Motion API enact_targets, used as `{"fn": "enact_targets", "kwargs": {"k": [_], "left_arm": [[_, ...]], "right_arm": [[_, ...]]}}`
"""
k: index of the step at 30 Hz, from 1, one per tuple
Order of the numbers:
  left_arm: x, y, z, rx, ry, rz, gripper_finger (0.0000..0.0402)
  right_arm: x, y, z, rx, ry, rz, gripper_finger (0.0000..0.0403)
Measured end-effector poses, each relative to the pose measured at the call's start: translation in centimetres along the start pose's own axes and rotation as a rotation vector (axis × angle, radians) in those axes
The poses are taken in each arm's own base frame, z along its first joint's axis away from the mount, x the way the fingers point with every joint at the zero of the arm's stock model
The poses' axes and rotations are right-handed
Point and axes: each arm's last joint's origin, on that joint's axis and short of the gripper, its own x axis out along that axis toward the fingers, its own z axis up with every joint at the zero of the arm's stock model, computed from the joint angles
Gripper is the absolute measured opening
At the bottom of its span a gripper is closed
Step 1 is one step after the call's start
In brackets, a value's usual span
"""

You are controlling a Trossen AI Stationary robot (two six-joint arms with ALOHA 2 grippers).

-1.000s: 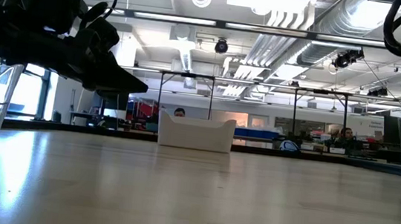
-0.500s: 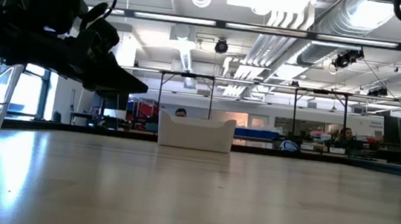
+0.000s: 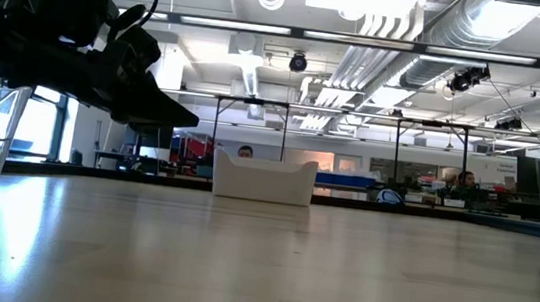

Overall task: Sort silverware by color (type)
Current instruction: Adjust the black bin on the table, then return to Home Position

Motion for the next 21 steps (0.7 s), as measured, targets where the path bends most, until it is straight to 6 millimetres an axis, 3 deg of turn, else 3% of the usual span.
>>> {"fn": "enact_targets", "kwargs": {"k": [15,21], "left_arm": [[0.0,0.0,0.0,-0.001,-0.002,0.004,0.0000],[0.0,0.0,0.0,0.004,-0.003,0.003,0.0000]], "right_arm": [[-0.1,-1.2,0.2,0.011,0.013,-0.126,0.0000],[-2.0,-0.8,-0.7,-0.033,-0.024,-0.126,0.0000]]}}
